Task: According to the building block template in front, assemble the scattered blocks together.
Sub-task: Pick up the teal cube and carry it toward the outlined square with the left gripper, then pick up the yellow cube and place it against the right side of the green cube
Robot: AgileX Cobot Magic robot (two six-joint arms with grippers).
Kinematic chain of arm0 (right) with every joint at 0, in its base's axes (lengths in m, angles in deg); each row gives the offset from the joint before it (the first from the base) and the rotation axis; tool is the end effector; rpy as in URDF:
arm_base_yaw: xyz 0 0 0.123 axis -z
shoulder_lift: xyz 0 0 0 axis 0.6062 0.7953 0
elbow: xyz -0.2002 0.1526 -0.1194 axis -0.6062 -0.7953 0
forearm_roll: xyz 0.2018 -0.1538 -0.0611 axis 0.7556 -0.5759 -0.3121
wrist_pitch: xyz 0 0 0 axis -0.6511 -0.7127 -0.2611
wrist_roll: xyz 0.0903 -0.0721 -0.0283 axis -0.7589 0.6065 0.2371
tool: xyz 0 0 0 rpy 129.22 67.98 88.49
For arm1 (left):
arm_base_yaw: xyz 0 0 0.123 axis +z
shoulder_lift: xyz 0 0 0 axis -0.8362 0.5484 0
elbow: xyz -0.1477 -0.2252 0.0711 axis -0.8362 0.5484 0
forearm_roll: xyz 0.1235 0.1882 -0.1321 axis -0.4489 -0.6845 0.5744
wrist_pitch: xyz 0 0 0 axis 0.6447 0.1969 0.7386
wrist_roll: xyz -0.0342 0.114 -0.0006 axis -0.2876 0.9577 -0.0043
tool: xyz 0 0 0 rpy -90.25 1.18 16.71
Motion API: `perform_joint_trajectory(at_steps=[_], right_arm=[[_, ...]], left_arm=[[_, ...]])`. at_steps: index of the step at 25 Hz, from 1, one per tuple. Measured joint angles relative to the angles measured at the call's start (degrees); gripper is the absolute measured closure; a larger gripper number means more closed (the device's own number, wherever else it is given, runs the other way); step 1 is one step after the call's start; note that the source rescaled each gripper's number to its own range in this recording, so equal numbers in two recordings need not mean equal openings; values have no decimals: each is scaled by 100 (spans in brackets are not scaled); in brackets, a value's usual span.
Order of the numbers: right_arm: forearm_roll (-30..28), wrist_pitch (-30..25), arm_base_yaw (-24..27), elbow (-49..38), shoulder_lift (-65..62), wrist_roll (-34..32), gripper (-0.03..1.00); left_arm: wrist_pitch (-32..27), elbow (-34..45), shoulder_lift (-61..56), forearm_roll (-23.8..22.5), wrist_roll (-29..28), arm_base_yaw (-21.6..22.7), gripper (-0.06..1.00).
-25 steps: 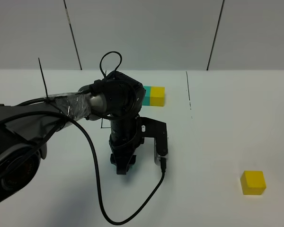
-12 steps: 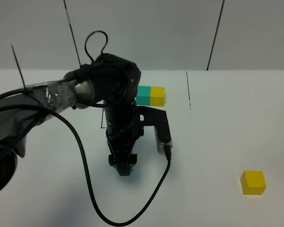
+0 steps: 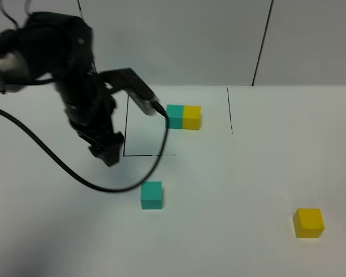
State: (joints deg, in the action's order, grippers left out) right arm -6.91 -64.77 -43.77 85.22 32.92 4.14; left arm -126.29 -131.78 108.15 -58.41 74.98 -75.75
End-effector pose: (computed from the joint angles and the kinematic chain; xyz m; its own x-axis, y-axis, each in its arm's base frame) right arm 0.0314 0.0199 0.2718 -0.4395 -0.0115 -0.8981 -0.2168 0.9717 0.0936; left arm 0.4047 -0.1517 0.2095 -0.6143 0.7620 -0.2051 0.7768 0.6297 0.0129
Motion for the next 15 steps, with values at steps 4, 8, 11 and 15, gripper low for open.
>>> perform_joint_trajectory(at_steps=[4, 8, 11, 15], right_arm=[[0, 0, 0, 0, 0, 0, -3], [0, 0, 0, 0, 0, 0, -3], [0, 0, 0, 0, 0, 0, -3], [0, 0, 0, 0, 0, 0, -3]], left_arm=[[254, 607, -742, 289, -594, 1321, -4], [579, 1452, -1667, 639, -1009, 2390, -4], [661, 2194, -2510, 722, -1159, 2631, -4], [881, 3274, -3880, 818, -1283, 2637, -4]])
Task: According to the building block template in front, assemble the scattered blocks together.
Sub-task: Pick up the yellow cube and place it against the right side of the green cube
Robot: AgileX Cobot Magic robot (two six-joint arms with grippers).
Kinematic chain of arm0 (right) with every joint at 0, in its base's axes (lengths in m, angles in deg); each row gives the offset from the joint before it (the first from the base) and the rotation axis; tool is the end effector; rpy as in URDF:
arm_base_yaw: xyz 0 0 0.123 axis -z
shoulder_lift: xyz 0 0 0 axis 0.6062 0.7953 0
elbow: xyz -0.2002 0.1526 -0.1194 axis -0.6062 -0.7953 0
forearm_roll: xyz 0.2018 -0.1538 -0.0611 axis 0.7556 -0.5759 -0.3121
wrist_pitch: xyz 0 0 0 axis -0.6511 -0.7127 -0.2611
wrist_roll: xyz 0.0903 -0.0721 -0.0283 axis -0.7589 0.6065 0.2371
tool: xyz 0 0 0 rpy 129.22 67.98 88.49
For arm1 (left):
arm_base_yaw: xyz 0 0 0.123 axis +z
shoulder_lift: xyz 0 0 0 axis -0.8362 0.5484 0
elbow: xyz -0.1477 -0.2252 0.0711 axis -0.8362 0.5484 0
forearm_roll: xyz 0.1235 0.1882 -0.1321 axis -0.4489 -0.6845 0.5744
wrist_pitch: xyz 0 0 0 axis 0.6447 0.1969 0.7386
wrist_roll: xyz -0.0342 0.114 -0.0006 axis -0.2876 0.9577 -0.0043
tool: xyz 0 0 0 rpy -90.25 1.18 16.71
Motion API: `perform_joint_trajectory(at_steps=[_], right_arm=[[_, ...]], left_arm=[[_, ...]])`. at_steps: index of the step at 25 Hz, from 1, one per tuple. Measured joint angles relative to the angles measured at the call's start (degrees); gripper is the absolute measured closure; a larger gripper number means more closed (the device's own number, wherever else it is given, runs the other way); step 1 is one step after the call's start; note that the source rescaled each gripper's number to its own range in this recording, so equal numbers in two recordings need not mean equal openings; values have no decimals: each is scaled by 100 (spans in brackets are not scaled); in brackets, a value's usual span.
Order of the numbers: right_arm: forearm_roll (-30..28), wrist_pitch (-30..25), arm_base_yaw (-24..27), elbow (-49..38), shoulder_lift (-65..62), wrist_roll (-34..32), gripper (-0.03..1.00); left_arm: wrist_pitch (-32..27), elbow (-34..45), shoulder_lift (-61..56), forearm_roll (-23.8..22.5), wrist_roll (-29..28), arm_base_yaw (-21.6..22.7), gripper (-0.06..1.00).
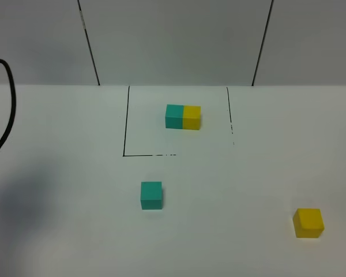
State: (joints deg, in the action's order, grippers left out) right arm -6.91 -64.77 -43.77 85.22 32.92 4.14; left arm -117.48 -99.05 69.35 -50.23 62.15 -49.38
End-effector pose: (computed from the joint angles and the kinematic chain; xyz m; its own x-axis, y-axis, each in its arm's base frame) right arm 0.0314 0.0199 0.2718 -0.4395 -0.0115 -0.8981 -0.2168 0.9717 0.0936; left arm 0.2844 0.0113 0.2923 -0.8741 0.1187 -0.4710 0.1772 0.9808 -0.0817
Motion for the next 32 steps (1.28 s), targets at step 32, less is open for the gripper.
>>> perform_joint_trajectory(at_steps=[32], right_arm=[[0, 0, 0, 0, 0, 0, -3]], left_arm=[[-432, 2867, -7372, 175, -304, -708, -4]])
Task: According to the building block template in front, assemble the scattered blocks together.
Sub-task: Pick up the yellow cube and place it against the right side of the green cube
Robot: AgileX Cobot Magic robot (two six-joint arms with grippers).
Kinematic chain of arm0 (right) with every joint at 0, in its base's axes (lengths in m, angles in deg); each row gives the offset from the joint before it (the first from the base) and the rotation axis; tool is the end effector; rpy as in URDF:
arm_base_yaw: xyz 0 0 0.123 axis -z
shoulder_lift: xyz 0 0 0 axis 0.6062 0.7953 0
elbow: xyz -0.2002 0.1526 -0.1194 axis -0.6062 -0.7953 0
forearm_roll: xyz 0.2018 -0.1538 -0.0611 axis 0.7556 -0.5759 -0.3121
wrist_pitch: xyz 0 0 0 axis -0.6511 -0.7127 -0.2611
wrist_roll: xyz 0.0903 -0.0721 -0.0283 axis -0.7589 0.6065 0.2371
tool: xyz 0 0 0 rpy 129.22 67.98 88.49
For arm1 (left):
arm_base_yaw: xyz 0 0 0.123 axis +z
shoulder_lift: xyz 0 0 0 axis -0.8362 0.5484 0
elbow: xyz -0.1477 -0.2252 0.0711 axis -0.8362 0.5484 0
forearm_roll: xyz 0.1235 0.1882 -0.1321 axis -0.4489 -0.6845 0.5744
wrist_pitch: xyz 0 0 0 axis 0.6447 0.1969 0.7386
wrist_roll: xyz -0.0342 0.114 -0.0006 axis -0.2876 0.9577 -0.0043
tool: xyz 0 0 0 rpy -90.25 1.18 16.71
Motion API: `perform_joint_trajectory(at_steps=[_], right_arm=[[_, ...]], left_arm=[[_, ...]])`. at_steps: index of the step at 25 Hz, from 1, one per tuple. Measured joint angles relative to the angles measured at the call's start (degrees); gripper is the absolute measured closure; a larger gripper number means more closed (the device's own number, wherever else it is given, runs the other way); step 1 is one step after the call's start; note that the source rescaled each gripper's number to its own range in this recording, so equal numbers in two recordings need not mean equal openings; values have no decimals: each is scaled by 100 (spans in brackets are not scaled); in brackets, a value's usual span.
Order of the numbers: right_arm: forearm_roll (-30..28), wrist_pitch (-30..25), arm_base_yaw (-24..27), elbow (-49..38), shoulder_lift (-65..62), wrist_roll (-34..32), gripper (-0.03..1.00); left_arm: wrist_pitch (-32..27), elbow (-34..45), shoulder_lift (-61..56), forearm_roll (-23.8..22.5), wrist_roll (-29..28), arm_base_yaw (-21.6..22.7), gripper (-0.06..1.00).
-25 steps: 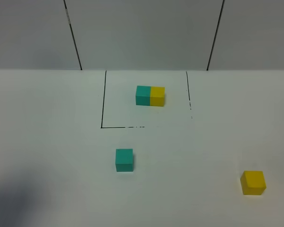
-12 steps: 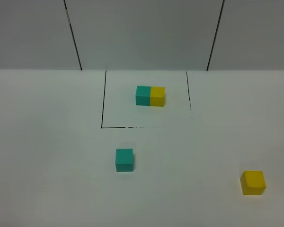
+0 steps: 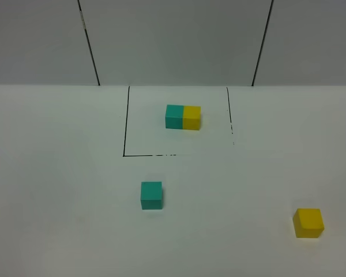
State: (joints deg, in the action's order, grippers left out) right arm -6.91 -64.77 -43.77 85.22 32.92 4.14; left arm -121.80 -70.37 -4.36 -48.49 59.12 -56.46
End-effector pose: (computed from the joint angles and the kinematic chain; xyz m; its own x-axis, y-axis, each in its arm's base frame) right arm 0.0314 0.0199 0.2718 -0.4395 -0.0115 -0.8981 -0.2168 0.9717 0.0936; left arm 0.0189 -0.0293 0.3103 -0.3452 0.1782 -0.9215 0.2912 0.9537 0.0754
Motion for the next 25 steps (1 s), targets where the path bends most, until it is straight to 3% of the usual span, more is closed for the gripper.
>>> perform_joint_trajectory(at_steps=[8, 25], right_arm=[[0, 0, 0, 0, 0, 0, -3], [0, 0, 0, 0, 0, 0, -3]], left_arm=[[2, 719, -280, -87, -7, 0, -4], [132, 781, -293, -440, -288, -185, -4]])
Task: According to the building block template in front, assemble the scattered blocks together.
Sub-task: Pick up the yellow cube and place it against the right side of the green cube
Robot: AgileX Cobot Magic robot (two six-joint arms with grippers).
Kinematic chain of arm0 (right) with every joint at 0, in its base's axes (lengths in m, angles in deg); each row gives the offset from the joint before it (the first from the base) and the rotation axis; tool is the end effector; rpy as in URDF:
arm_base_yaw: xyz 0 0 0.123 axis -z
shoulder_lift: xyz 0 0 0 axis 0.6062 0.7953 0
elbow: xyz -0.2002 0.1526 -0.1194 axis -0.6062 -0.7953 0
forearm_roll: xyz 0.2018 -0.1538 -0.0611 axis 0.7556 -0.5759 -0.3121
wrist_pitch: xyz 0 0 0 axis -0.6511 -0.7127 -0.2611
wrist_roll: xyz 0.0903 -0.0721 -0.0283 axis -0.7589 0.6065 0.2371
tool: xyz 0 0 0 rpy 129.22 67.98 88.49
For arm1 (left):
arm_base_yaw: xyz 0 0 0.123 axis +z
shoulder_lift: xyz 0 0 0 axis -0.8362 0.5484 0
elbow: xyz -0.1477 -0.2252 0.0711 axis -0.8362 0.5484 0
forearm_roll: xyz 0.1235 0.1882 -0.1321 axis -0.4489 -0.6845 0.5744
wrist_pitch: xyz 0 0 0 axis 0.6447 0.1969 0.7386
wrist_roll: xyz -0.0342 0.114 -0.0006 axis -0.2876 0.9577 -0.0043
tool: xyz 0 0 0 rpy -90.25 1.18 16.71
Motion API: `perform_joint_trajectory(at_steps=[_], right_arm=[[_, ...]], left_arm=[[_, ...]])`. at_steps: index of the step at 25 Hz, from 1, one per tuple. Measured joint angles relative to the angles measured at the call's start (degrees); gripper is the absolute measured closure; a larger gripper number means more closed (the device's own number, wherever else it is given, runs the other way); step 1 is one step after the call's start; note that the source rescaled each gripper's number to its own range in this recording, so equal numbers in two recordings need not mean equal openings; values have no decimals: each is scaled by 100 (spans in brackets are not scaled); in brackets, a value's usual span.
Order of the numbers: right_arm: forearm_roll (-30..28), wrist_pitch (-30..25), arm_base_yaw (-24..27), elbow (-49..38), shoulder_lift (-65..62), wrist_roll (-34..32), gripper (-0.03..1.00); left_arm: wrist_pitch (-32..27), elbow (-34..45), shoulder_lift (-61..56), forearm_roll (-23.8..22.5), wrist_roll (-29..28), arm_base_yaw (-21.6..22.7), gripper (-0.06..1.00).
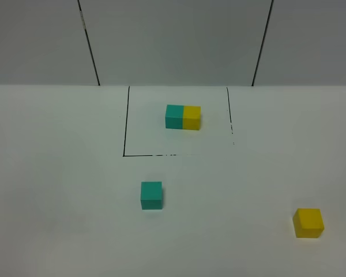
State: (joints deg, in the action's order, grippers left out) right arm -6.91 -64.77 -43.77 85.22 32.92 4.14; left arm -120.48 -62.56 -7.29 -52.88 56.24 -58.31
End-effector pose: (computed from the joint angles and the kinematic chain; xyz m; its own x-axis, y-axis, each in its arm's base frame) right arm 0.0314 0.0199 0.2718 -0.4395 -0.0115 -0.8981 -0.2168 0.9717 0.0936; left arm 0.0290 -0.0220 0.2717 -0.4186 0.1759 -0.8910 0.2587 0.9635 0.0687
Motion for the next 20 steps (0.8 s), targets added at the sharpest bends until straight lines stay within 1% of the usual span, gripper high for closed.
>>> perform_joint_trajectory(at_steps=[5, 20], right_arm=[[0, 0, 0, 0, 0, 0, -3], [0, 0, 0, 0, 0, 0, -3]], left_arm=[[27, 19, 0, -168, -174, -91, -4], [27, 19, 0, -184, -202, -98, -4]])
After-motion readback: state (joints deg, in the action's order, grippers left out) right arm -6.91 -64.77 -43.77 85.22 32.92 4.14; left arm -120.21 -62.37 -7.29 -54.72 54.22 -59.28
